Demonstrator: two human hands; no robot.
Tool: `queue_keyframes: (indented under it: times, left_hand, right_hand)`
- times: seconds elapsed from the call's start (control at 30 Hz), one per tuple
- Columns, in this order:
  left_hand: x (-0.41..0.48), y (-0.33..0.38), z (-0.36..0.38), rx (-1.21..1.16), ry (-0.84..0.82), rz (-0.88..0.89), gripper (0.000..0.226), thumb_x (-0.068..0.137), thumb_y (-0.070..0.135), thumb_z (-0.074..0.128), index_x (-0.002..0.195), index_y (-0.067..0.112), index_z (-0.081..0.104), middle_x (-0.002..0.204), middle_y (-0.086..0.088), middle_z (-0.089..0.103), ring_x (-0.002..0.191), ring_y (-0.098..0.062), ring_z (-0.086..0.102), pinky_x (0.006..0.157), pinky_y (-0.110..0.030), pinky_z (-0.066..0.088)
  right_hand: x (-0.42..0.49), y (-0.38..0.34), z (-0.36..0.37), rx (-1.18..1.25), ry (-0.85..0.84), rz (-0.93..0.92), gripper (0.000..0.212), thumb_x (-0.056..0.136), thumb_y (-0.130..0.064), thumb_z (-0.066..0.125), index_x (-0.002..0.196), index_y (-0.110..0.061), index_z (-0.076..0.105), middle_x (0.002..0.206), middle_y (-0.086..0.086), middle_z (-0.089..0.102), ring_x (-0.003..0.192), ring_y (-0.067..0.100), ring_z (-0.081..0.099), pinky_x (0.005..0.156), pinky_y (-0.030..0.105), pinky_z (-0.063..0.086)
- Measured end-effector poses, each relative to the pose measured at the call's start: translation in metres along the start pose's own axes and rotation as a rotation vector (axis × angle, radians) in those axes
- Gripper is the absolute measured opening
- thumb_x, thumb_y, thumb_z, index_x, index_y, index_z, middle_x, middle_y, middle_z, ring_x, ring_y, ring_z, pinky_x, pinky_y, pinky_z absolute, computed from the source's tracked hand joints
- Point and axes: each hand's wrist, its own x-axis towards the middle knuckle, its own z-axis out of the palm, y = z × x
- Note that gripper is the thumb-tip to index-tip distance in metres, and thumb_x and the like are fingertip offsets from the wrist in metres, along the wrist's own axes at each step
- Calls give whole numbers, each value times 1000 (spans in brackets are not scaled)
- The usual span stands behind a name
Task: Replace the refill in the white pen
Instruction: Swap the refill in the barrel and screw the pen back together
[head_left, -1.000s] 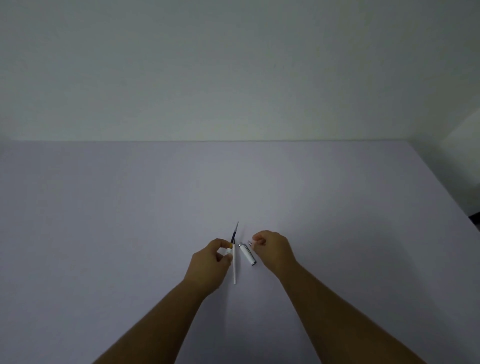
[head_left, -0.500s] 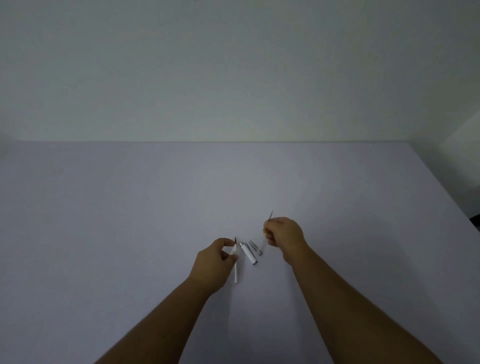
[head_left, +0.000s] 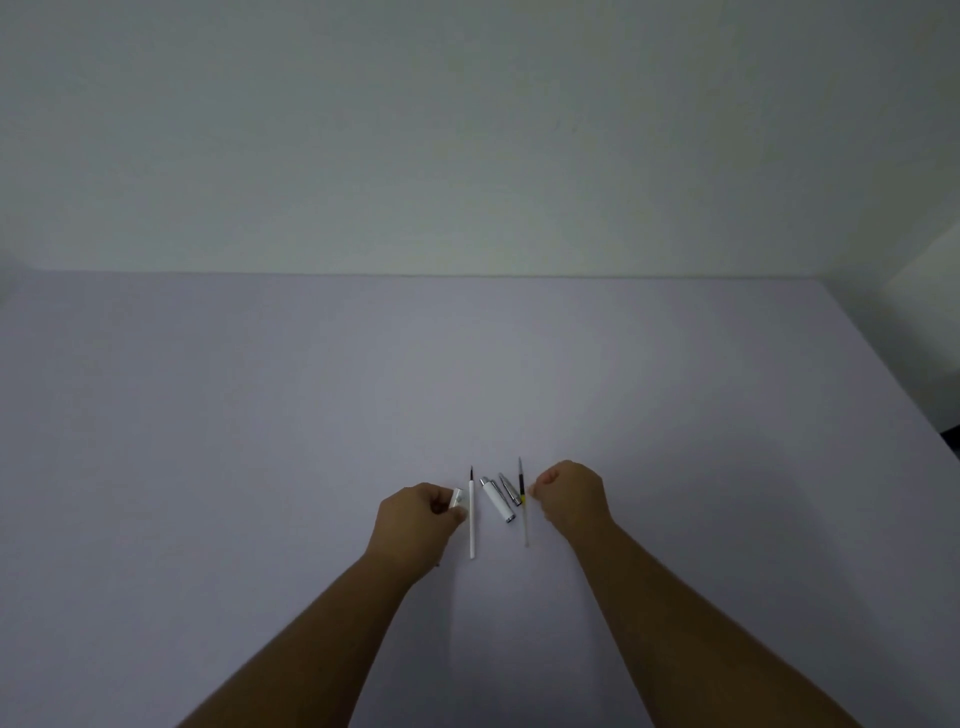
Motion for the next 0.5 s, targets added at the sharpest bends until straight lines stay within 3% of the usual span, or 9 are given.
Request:
queue_keyframes:
  times: [0.1,0.2,0.27,0.33,0.43,0.5]
  left_hand:
    - [0,-1,-2,12,24,-10,10,85,24,61,90,20,70,74,6,65,60,-1,56,41,-7,39]
    - [0,-1,-4,-24,57,-38,17,84,25,63,96,16,71,79,4,67,64,-4,58,50,-12,41]
    - [0,-3,-6,-43,79,-61,20,84,25,64,99,14,70,89,-1,71,74,-12,61,63,-19,46]
    - [0,-5,-8,-52,105,-86,23,84,26,64,101,12,69,96,-5,71,84,-18,61,73,-26,47]
    - [0,-9,-10,-51,139,-97,26,84,28,65,103,10,68,97,-6,72,84,-19,62,75,-27,48]
    - [0,-11,-11,-46,149,-101,27,84,28,65,103,9,69,97,-8,72,80,-18,60,76,-27,48]
  right_hand:
    - [-1,2,2,44,38,6,25,84,-12,58,84,11,68,88,25,71,85,32,67,75,31,51]
    - [-4,-1,3,103,112,14,20,84,-14,60,79,4,66,86,19,71,82,28,65,66,27,46]
    - [-8,-9,4,147,175,-33,14,83,-17,60,76,-6,64,82,13,69,78,26,62,67,26,44]
    - [-16,-21,8,140,142,-108,19,82,-24,61,73,-8,64,77,10,69,74,26,62,67,29,47]
    - [-25,-40,25,-81,27,-222,25,85,-30,57,83,-7,67,86,14,70,83,29,65,67,30,46]
    - [-29,-47,39,-240,-9,-270,22,88,-21,54,97,-5,66,103,14,69,96,29,64,75,32,49]
